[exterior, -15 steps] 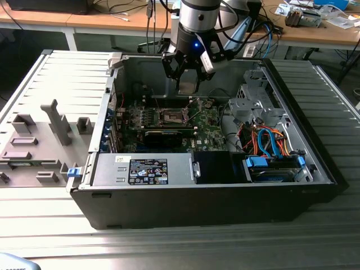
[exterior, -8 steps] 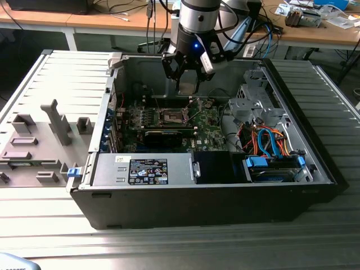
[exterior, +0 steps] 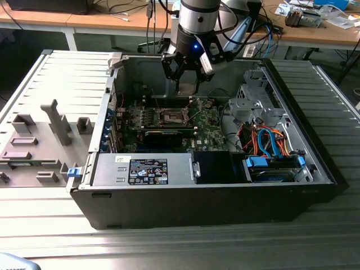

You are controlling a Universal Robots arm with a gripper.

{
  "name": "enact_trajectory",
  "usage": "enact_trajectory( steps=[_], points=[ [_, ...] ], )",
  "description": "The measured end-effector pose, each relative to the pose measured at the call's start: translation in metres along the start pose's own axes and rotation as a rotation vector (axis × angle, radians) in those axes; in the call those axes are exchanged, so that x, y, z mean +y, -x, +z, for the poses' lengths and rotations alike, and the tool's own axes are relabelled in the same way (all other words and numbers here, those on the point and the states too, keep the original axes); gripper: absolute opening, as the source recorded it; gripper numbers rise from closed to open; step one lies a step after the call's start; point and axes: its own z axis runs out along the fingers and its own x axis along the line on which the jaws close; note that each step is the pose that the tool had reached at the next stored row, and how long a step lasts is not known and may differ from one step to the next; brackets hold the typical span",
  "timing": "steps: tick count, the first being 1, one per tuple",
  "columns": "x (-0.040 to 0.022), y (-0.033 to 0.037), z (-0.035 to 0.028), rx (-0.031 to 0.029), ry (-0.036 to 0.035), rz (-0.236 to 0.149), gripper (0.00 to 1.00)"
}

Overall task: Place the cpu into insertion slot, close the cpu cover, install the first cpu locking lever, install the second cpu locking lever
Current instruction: 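Place the cpu into insertion slot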

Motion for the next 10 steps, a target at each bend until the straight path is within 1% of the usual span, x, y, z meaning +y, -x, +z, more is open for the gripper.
enact_trajectory(
  steps=[10],
  points=[
    [0.0, 0.0, 0.0004, -0.0005, -0.0006, 0.005, 0.54]
  ],
)
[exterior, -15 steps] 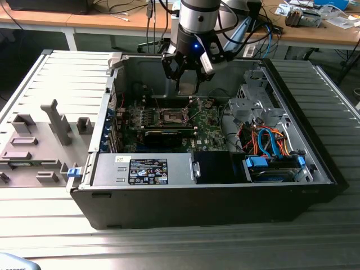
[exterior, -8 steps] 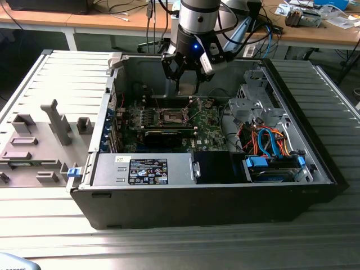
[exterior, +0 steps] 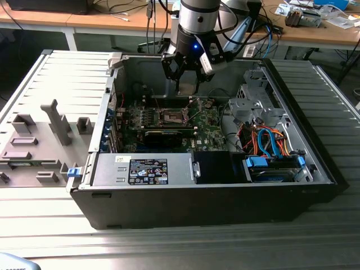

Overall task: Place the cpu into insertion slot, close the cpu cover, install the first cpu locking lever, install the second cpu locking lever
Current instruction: 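Place the cpu into insertion slot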

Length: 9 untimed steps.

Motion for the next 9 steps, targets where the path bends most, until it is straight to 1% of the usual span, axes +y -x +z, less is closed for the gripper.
enact_trajectory(
  steps=[1, 3, 9],
  points=[
    [-0.0001, 0.0, 0.0009, -0.0008, -0.0045, 0.008, 0.54],
    [-0.0002, 0.0, 0.0016, -0.0027, -0.0044, 0.029, 0.54],
    [-0.0002, 0.0, 0.0017, -0.0035, -0.0041, 0.039, 0.54]
  ],
)
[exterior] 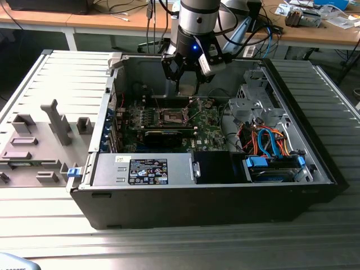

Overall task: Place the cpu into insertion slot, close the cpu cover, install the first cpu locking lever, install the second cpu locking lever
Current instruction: 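Place the cpu into insertion slot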

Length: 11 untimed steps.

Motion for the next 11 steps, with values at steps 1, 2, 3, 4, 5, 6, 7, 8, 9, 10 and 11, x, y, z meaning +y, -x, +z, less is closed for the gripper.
enact_trajectory(
  steps=[1, 2, 3, 4, 5, 6, 7, 8, 9, 10, 11],
  points=[
    [0.0, 0.0, 0.0, -0.0001, 0.0, 0.0, 0.54],
    [0.0, 0.0, 0.0, -0.0001, 0.0, 0.001, 0.54],
    [0.0, 0.0, 0.0, -0.0001, 0.0, 0.001, 0.54],
    [0.0, 0.0, 0.0, -0.0001, 0.0, 0.002, 0.54],
    [0.0, 0.0, 0.0, -0.0002, 0.0, 0.002, 0.54],
    [0.0, 0.0, 0.0, -0.0003, 0.0, 0.004, 0.54],
    [0.0, 0.0, 0.0, -0.0004, 0.0001, 0.004, 0.54],
    [0.0, 0.0, 0.0, -0.0004, 0.0001, 0.005, 0.54],
    [0.0, 0.0, 0.0, -0.0005, 0.0001, 0.005, 0.54],
    [0.0, 0.0, 0.0, -0.0005, 0.0001, 0.006, 0.54],
    [0.0, 0.0, 0.0, -0.0006, 0.0001, 0.007, 0.54]
  ],
)
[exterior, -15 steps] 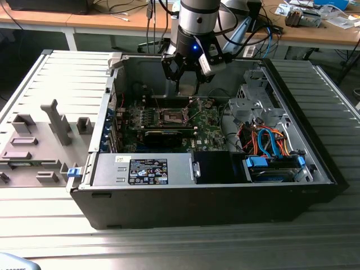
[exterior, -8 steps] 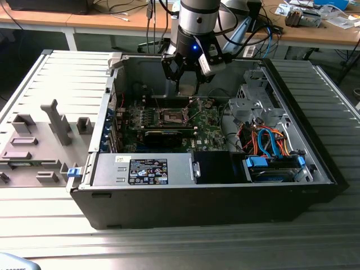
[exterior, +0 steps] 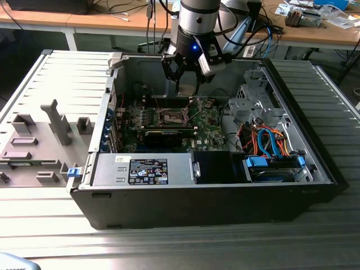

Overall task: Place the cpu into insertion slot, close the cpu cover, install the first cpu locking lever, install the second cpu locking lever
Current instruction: 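Place the cpu into insertion slot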

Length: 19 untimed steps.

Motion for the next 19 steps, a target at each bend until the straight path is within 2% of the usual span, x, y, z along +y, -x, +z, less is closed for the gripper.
enact_trajectory(
  steps=[19],
  points=[
    [-0.0004, 0.0, -0.0001, -0.0026, 0.0005, 0.031, 0.54]
  ],
)
